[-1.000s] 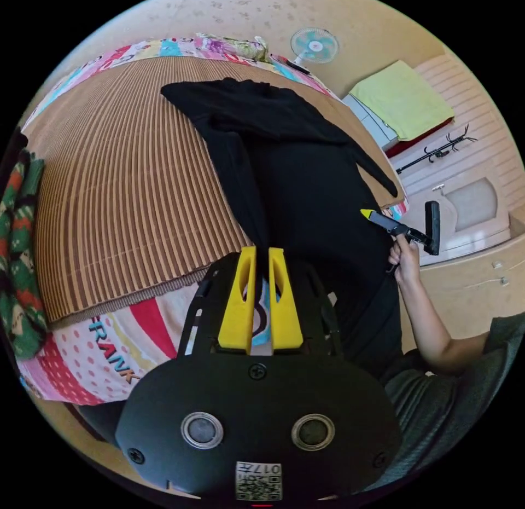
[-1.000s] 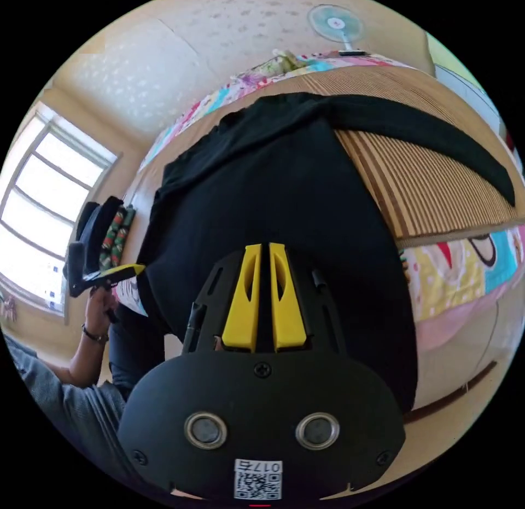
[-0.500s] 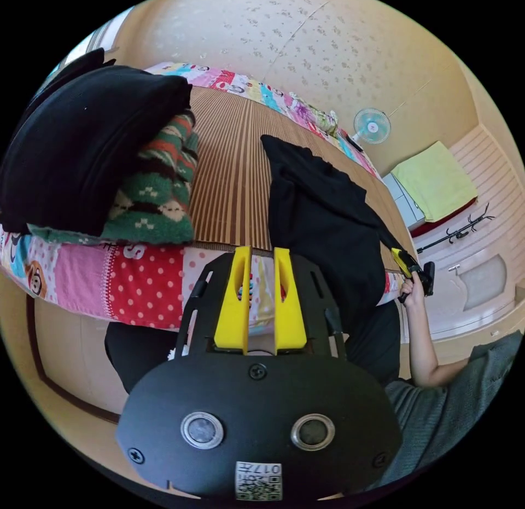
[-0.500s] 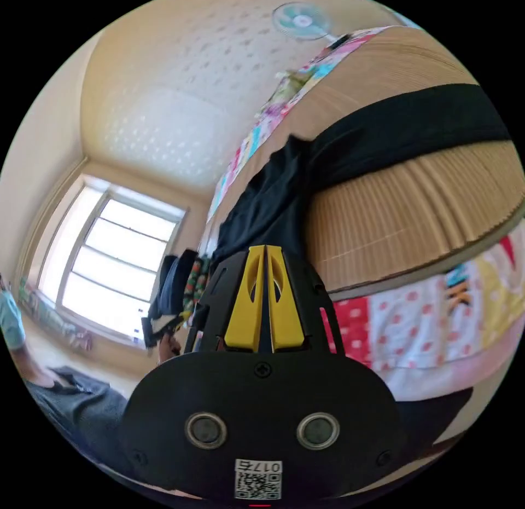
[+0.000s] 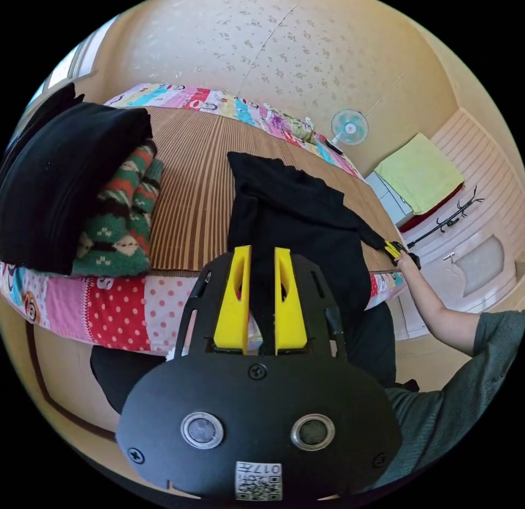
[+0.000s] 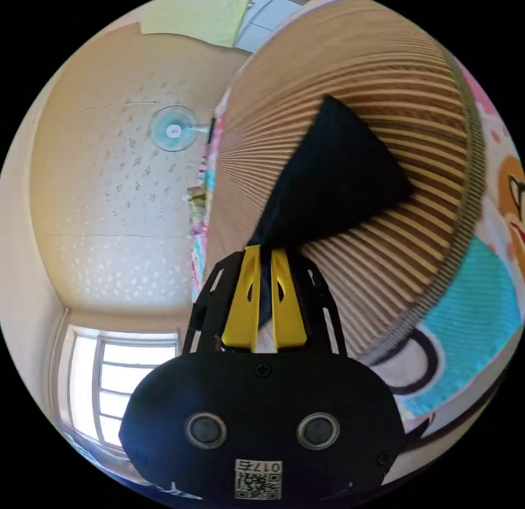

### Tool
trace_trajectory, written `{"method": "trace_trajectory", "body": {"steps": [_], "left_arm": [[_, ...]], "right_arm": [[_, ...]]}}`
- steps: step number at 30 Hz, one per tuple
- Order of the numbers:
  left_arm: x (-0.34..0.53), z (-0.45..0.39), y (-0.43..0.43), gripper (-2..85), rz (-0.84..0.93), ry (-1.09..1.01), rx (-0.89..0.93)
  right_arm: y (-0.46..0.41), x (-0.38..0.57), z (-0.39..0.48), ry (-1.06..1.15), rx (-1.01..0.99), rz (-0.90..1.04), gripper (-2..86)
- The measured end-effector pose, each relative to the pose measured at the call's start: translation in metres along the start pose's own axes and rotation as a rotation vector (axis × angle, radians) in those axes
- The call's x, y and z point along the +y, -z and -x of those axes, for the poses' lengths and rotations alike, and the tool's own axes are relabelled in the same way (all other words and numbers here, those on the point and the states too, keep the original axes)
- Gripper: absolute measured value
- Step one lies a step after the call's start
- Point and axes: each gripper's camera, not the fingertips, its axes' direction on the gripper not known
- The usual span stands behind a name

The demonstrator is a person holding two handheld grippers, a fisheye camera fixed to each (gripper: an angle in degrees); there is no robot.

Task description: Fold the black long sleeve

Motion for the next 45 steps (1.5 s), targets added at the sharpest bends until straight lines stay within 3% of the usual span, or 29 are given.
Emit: {"method": "trace_trajectory", "body": {"steps": [3, 5, 11, 14, 18, 22, 27, 34, 36, 38, 42, 45], "left_arm": [[-0.002, -0.025, 0.000, 7.1, 0.007, -0.055, 0.012], [0.003, -0.038, -0.004, 7.0, 0.028, -0.088, -0.012], [0.016, -0.043, -0.010, 6.9, 0.092, -0.031, 0.039], [0.017, -0.040, -0.004, 6.7, 0.111, -0.008, 0.061], [0.010, -0.034, 0.001, 3.3, 0.126, 0.001, 0.092], [-0.020, -0.030, -0.020, -0.7, 0.178, -0.002, 0.138], [-0.073, -0.039, -0.095, -1.0, 0.374, -0.008, 0.002], [-0.181, -0.053, -0.153, -1.0, 0.367, -0.098, -0.076], [-0.207, -0.051, -0.158, -0.9, 0.404, -0.071, -0.078], [-0.226, -0.053, -0.140, -0.8, 0.438, -0.060, -0.065], [-0.193, -0.054, -0.070, 0.1, 0.257, -0.097, -0.029], [-0.136, -0.031, -0.025, 4.8, 0.167, -0.009, 0.018]], "right_arm": [[-0.023, 0.043, 0.096, 0.314, -0.084, -0.027, 3.4], [-0.062, 0.114, 0.183, 0.610, -0.133, 0.078, 3.4], [-0.182, 0.308, 0.260, 0.922, -0.153, 0.481, 5.9], [-0.210, 0.366, 0.235, 0.927, -0.046, 0.646, 4.7], [-0.184, 0.406, 0.191, 0.927, 0.023, 0.697, 1.7], [-0.135, 0.428, 0.142, 0.874, 0.309, 0.632, 0.8], [-0.153, 0.437, 0.113, 0.897, 0.616, 0.639, 0.6], [-0.258, 0.390, 0.136, 0.925, 0.594, 0.658, 0.5], [-0.282, 0.374, 0.145, 0.906, 0.598, 0.716, 0.6], [-0.292, 0.353, 0.156, 0.847, 0.598, 0.904, 0.8], [-0.217, 0.348, 0.158, 0.873, 0.449, 0.780, 1.4], [-0.134, 0.359, 0.124, 0.814, 0.392, 0.643, 2.9]]}}
